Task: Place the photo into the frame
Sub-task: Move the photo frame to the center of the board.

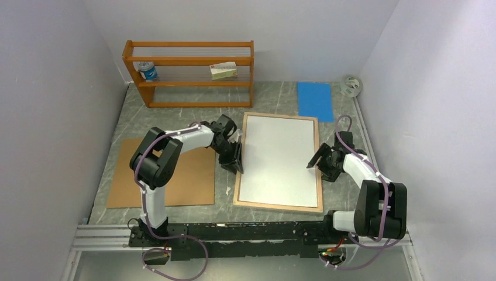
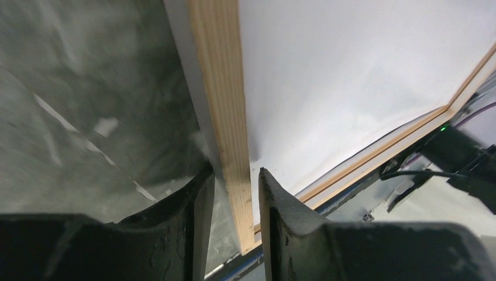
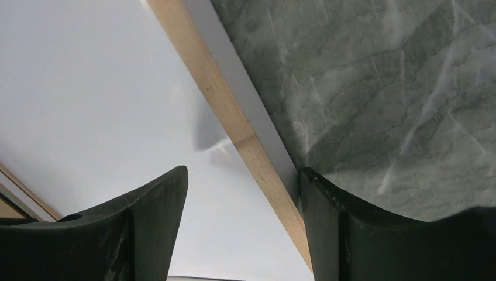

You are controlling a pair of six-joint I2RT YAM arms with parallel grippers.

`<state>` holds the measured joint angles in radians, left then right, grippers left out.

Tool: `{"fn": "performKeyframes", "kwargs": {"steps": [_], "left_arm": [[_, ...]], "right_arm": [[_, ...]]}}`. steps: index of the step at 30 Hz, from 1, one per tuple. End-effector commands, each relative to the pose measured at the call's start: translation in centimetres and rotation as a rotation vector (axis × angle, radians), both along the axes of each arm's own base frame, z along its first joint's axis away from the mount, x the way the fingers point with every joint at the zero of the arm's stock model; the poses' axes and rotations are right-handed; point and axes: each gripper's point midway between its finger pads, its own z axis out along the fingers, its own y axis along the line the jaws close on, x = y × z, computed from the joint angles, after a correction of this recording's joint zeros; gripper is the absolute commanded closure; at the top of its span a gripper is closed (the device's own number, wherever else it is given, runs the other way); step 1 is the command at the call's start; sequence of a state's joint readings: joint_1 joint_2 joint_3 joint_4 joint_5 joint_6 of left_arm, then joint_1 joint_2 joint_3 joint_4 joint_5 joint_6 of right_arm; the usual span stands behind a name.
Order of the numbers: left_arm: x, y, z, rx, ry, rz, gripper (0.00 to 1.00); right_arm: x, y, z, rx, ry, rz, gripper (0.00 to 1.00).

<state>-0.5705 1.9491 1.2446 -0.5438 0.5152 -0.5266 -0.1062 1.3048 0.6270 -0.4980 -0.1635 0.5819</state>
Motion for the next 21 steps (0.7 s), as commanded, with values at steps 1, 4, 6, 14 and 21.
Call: {"fn": "performKeyframes", "kwargs": {"steps": [1, 4, 6, 14, 21], "left_arm": [[-3.5, -2.5, 2.7, -0.074, 0.037, -0.078, 0.64], [-4.2, -2.4, 2.8, -0.070, 0.036, -0.097, 0.63], [-4.4, -2.0, 2.8, -0.056, 0.030, -0.097, 0.61], [-2.8, -1.3, 3.4, -0.016, -0.037, -0.026, 0.38], [2.6, 1.5, 4.9, -0.027, -0.105, 0.112, 0.21]], "right_arm": [[0.3, 2.9, 2.3, 0.124, -0.050, 0.039, 0.29], [0.3, 3.0, 2.4, 0.127, -0.059, 0.045, 0.29], [0.3, 3.4, 2.4, 0.146, -0.067, 0.057, 0.29], [1.9, 4.3, 2.4, 0.143, -0.089, 0.103, 0.28], [4.2, 2.4, 2.9, 0.032, -0.106, 0.083, 0.25]]}}
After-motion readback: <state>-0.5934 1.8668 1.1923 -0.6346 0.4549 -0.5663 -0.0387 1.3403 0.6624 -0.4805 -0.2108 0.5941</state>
